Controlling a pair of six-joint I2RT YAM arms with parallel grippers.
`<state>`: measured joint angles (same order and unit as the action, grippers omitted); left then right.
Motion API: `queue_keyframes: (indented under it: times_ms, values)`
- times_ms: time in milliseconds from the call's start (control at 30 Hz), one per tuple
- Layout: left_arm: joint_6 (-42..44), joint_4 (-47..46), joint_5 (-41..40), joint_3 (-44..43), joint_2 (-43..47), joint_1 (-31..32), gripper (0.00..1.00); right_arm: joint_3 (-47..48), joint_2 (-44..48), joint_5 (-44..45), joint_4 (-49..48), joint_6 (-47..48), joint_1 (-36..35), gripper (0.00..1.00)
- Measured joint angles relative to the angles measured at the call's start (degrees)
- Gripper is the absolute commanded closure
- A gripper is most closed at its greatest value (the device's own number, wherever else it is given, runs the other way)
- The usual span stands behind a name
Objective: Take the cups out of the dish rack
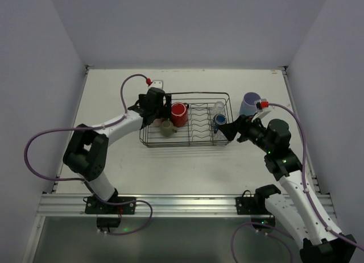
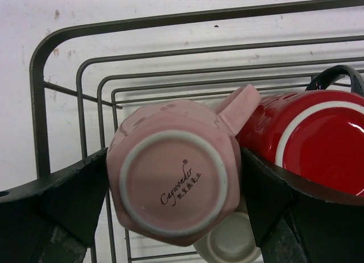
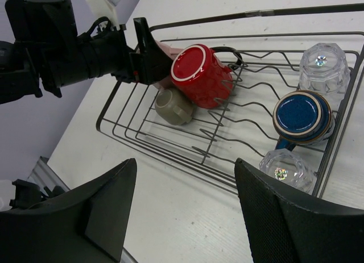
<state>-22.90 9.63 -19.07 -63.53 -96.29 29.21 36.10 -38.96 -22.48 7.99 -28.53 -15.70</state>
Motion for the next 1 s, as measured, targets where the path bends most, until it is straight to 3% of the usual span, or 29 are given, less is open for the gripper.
queue_keyframes:
  times_ms: [67,100,167,200,300,500,733,1000]
  values:
    - [0.04,-0.44,0.24,0.00,-0.59,-0.02,0.14,0.00,-0.02,-0.04,-0.09,-0.07,-0.17,0.28]
    - [0.09,-0.74,0.26,0.00,-0.79,-0.09,0.27,0.00,-0.02,-0.09,-0.20,-0.17,-0.35,0.28]
    - [0.35,-1.33,0.31,0.00,-0.83,-0.13,0.38,0.00,0.00,-0.20,-0.33,-0.39,-0.61,0.28]
    - [0.55,-1.42,0.31,0.00,-0.85,-0.20,0.49,0.00,0.00,-0.24,-0.33,-0.46,-0.76,0.28]
    - [0.57,-1.55,0.35,0.13,-0.74,-0.22,0.60,0.00,0.00,-0.61,-0.35,-0.90,-1.20,0.28]
    - [0.09,-0.90,1.03,3.82,5.55,-0.28,0.67,-0.28,-0.85,-1.49,-3.61,-3.69,-3.37,0.28]
    - [-1.14,-0.44,3.48,5.44,21.05,-0.31,0.73,-3.39,-7.39,-4.11,-16.65,-10.34,-8.15,0.28]
    - [-6.08,-0.59,10.56,8.70,32.26,-0.33,0.75,-3.34,-15.32,-4.04,-28.87,-15.41,-16.20,0.26]
